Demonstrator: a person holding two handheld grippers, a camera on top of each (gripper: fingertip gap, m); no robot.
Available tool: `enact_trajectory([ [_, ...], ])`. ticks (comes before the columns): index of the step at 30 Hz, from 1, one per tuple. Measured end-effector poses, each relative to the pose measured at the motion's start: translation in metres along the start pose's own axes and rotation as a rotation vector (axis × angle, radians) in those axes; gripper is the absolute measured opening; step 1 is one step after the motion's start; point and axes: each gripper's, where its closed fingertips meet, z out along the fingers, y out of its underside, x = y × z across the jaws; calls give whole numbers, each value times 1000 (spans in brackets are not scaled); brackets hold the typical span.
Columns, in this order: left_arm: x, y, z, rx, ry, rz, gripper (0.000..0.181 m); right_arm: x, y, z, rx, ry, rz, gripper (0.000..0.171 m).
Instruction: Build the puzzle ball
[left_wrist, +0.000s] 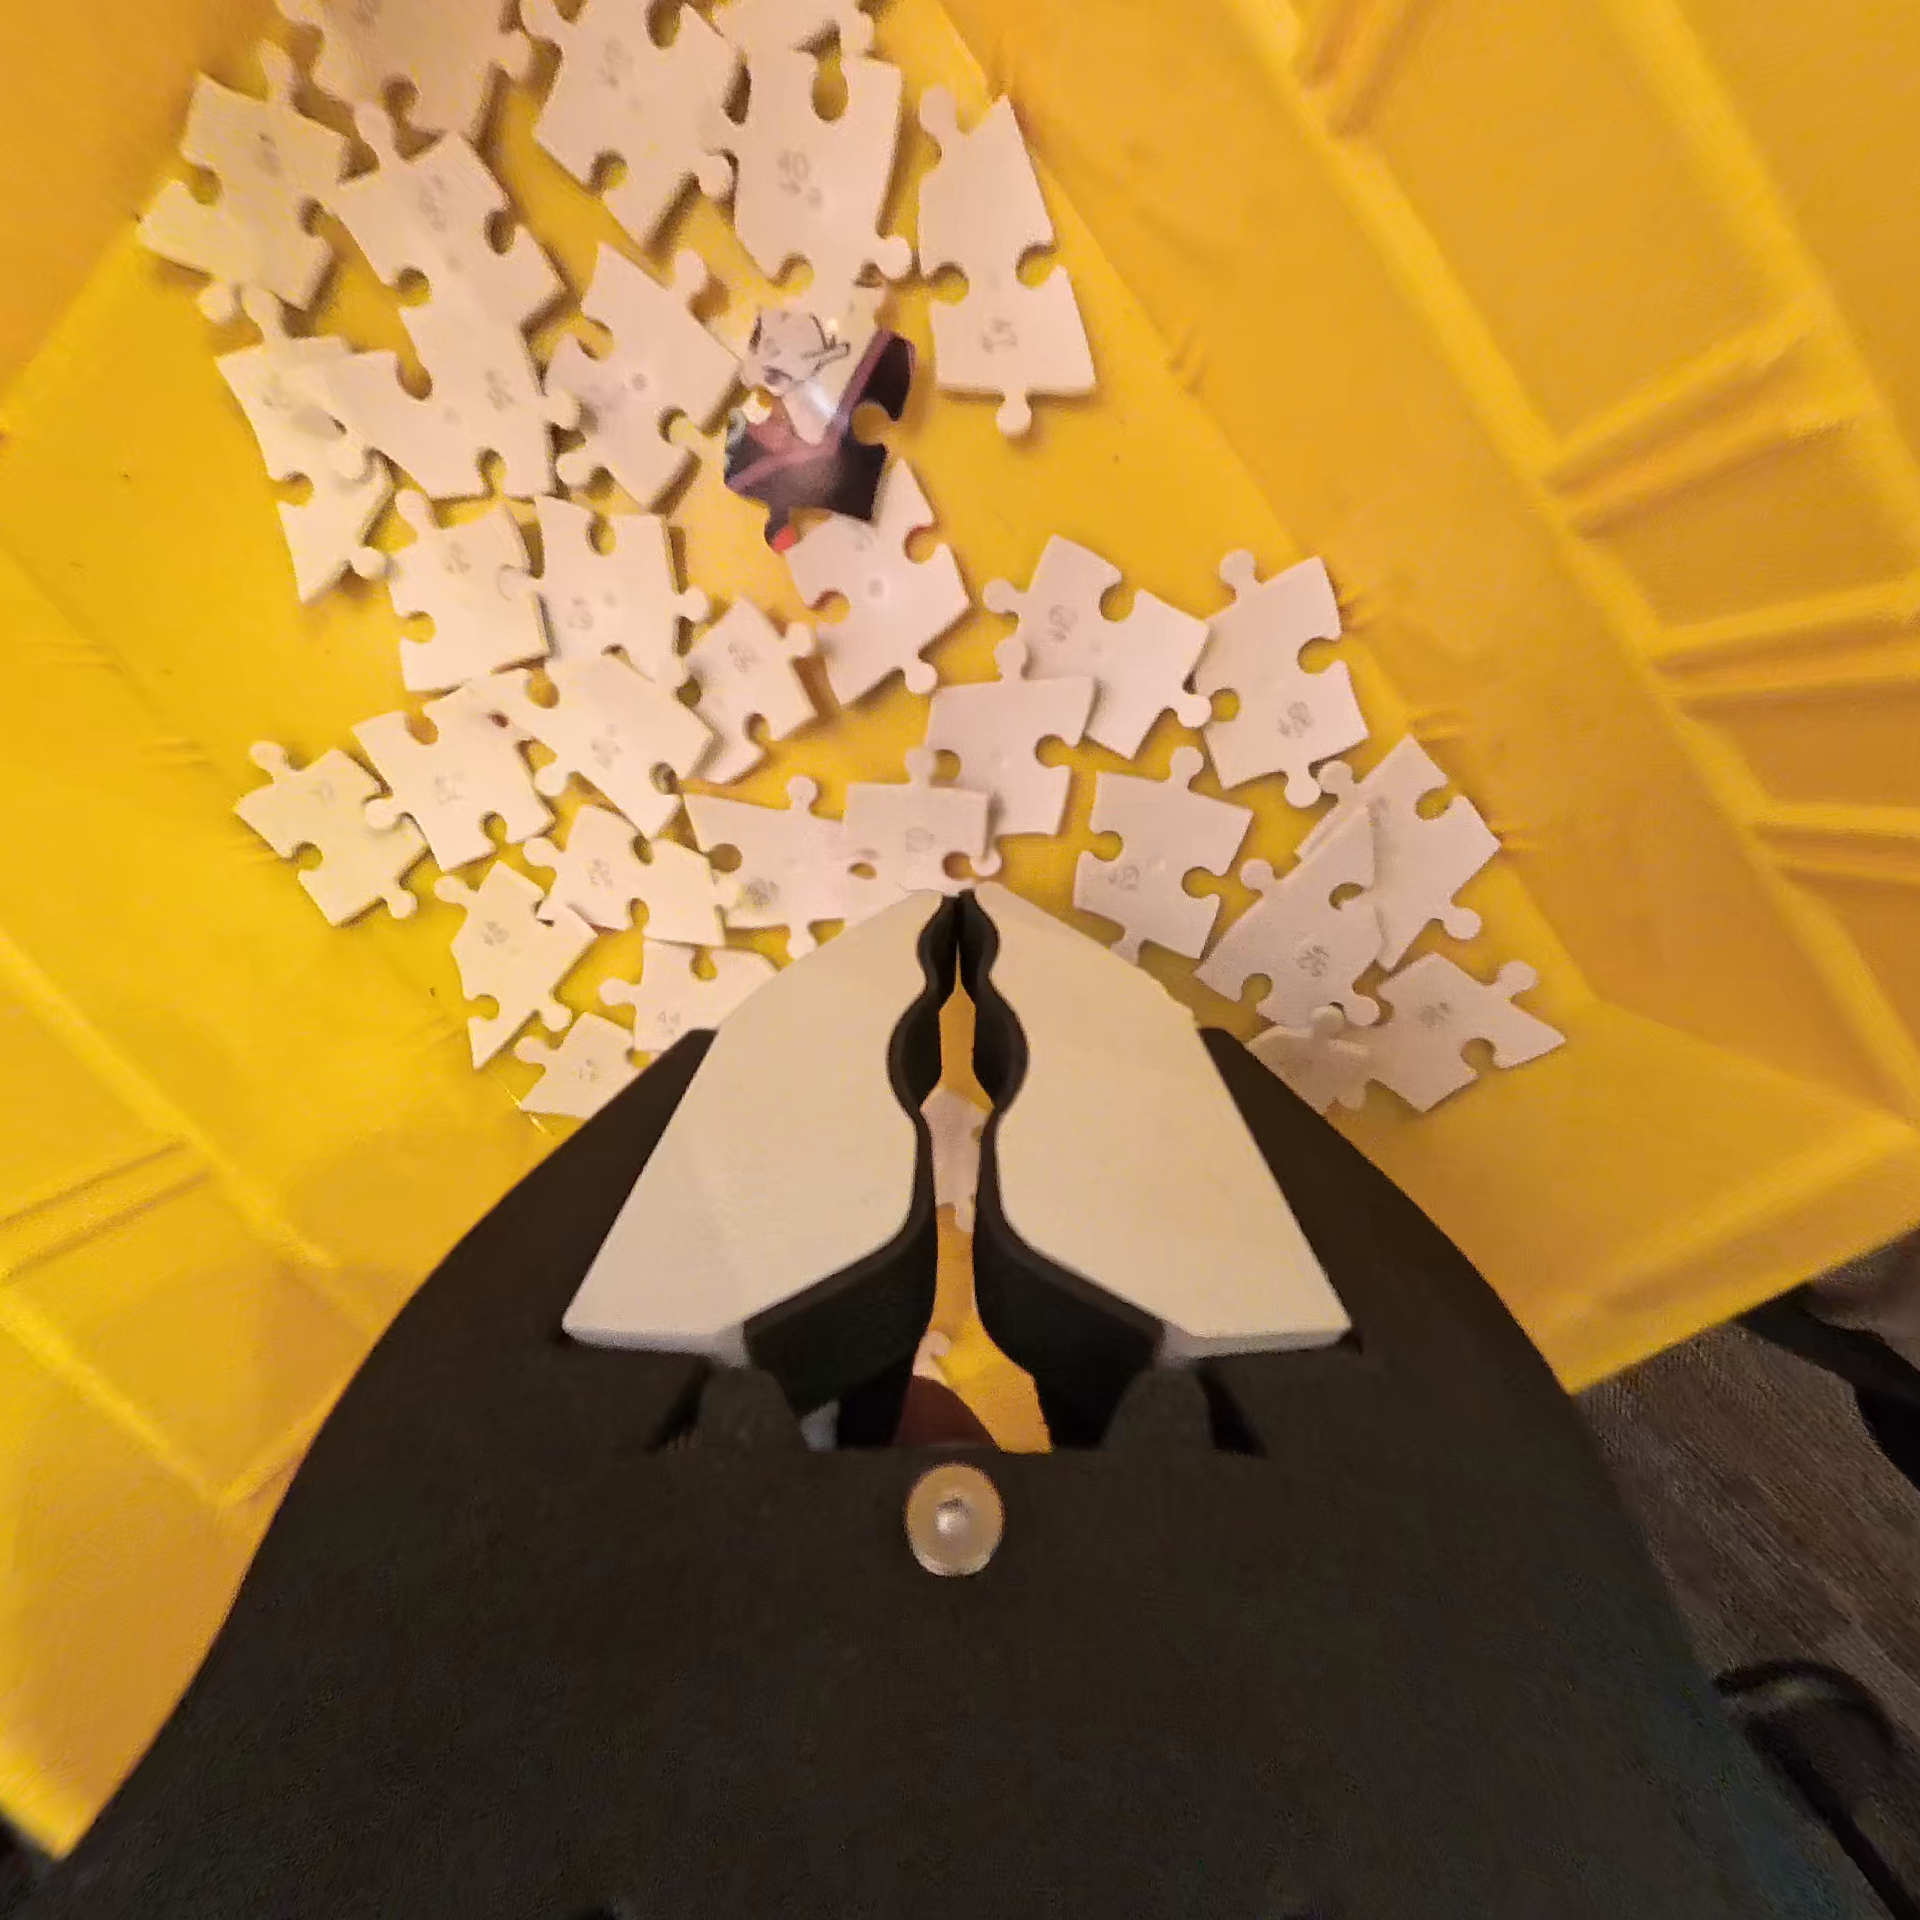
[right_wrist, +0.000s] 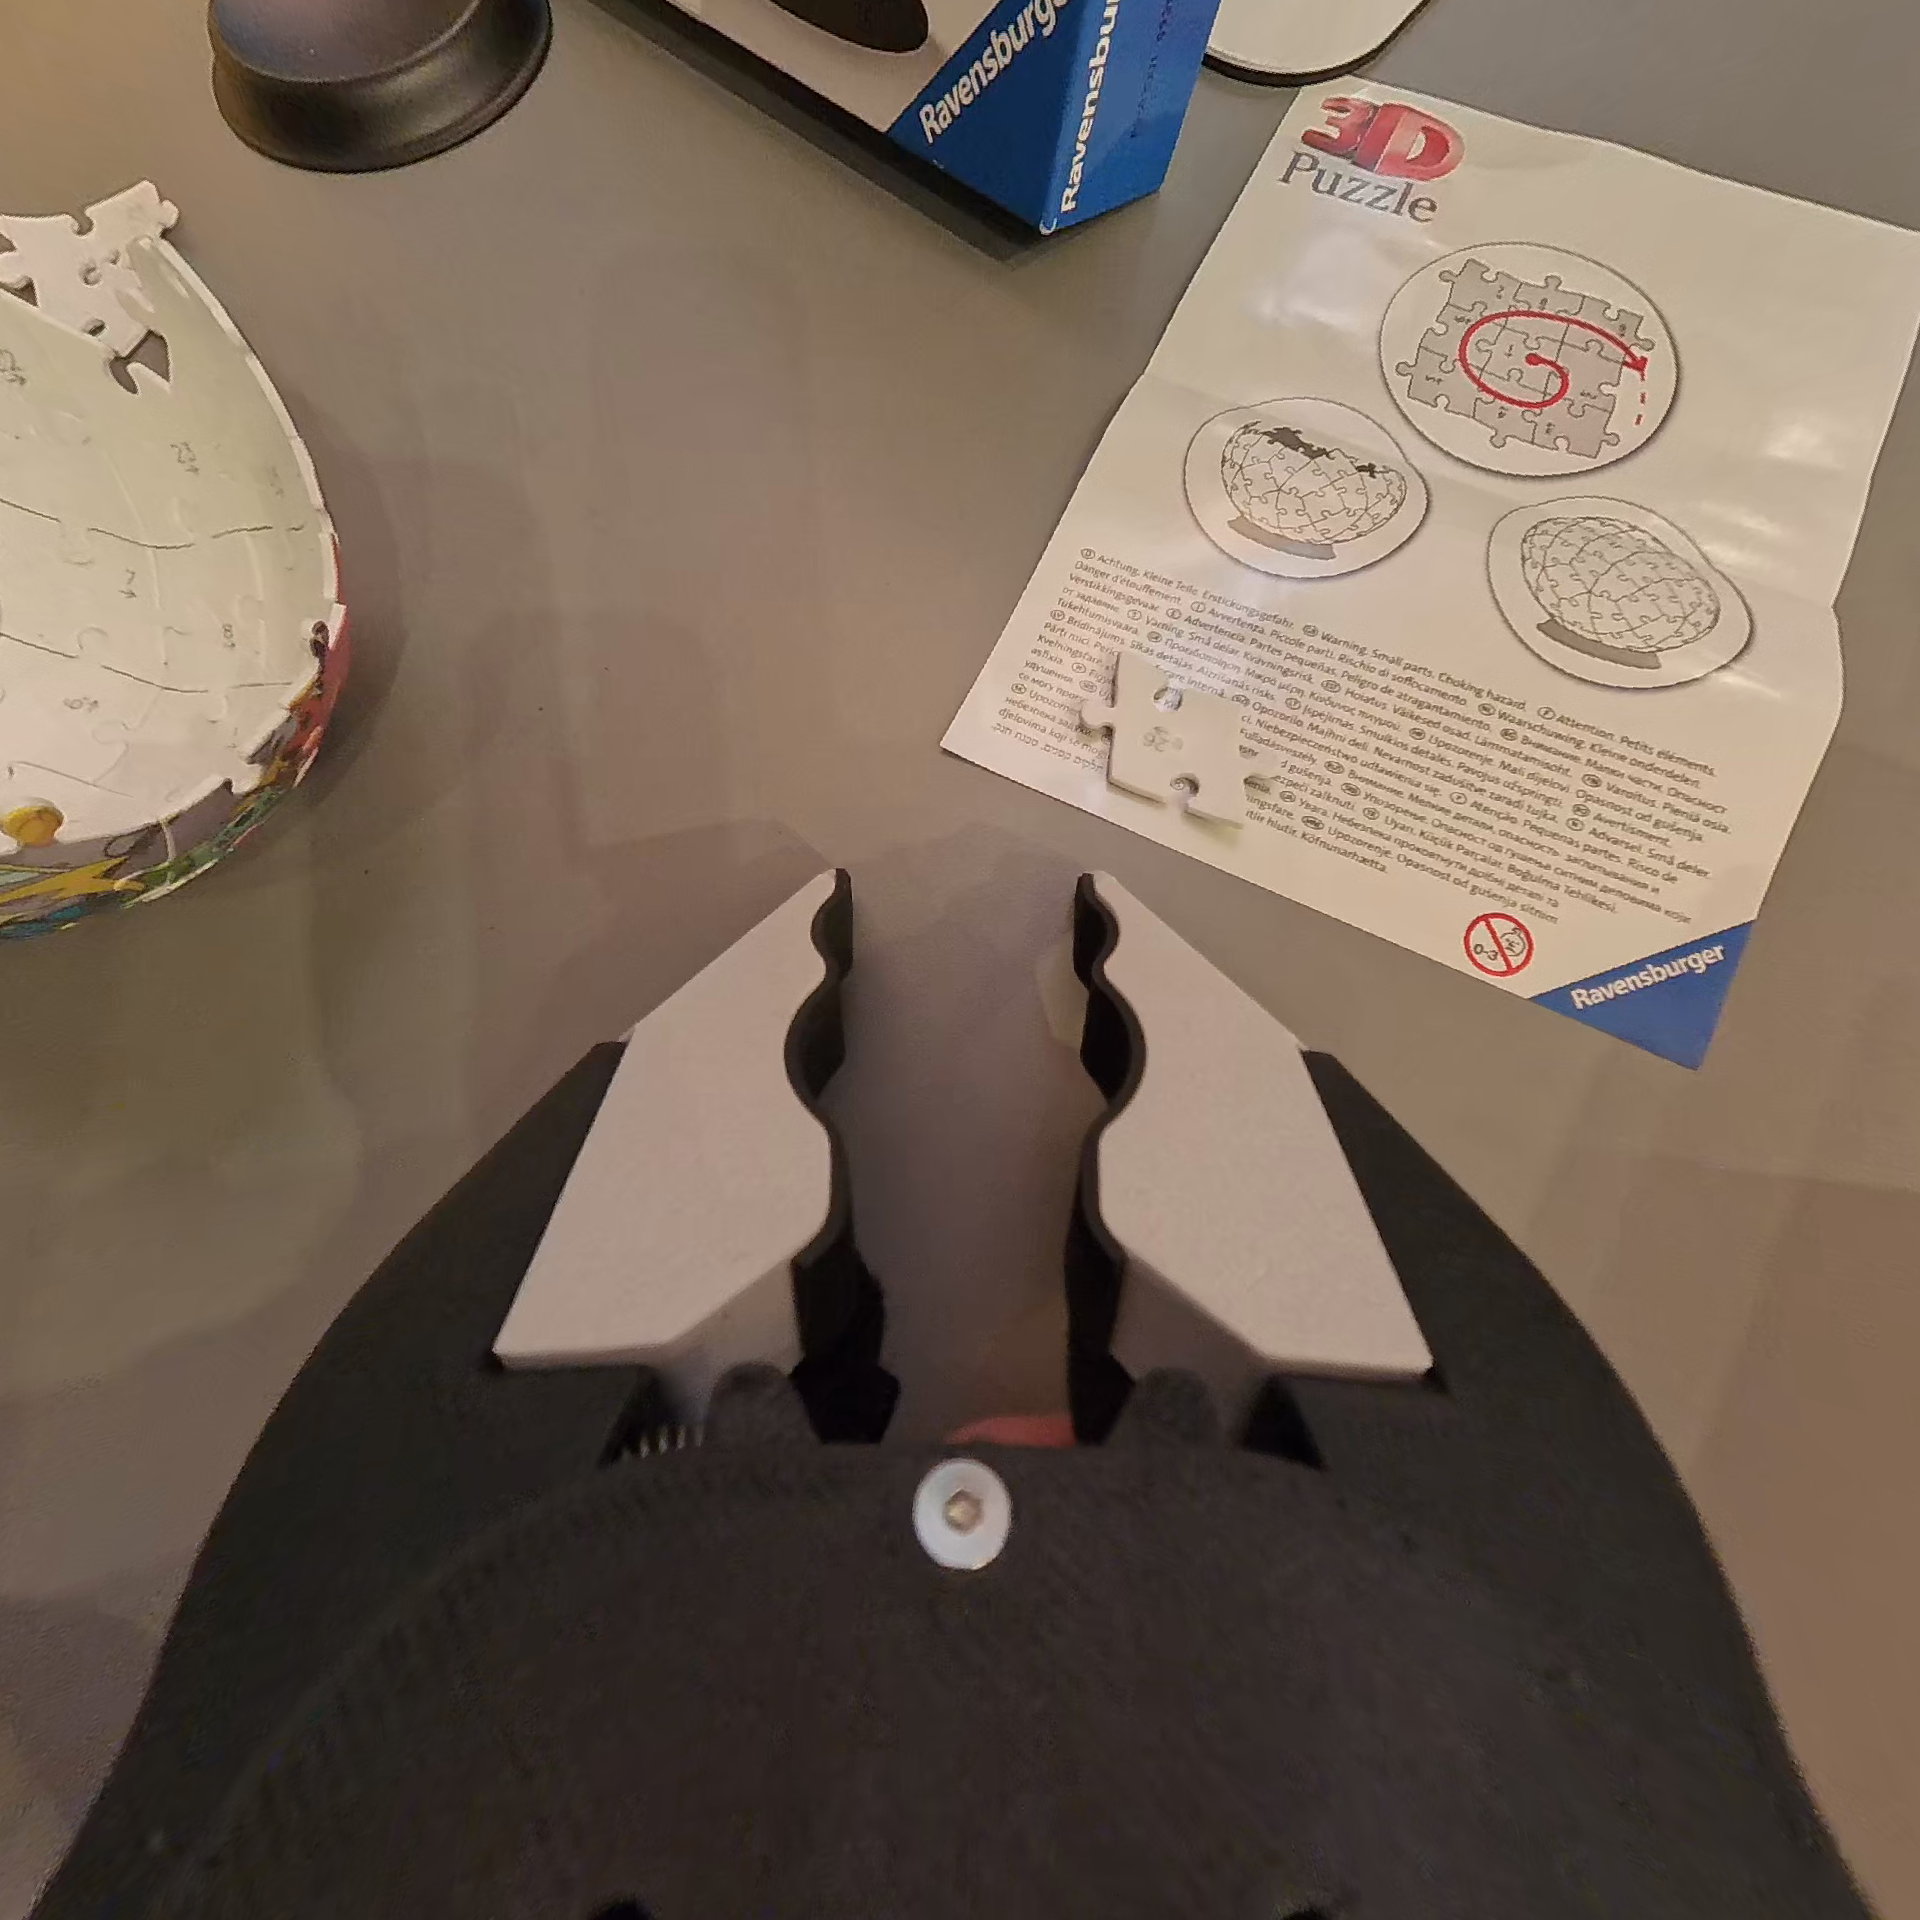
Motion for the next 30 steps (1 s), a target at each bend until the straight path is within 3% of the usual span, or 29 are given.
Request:
enact_trajectory([
  [5,-16,-9,-12,61,-56,-66,2,0,0,0,1,-5,3,42],
  [16,-61,-19,14,82,-244,-192,28,-1,0,0,2,-14,9,42],
  [21,-60,-26,19,118,-187,-242,13,-1,0,0,3,-17,12,42],
  [30,-57,-20,4,107,-228,-209,3,-1,0,-1,4,-22,17,42],
])
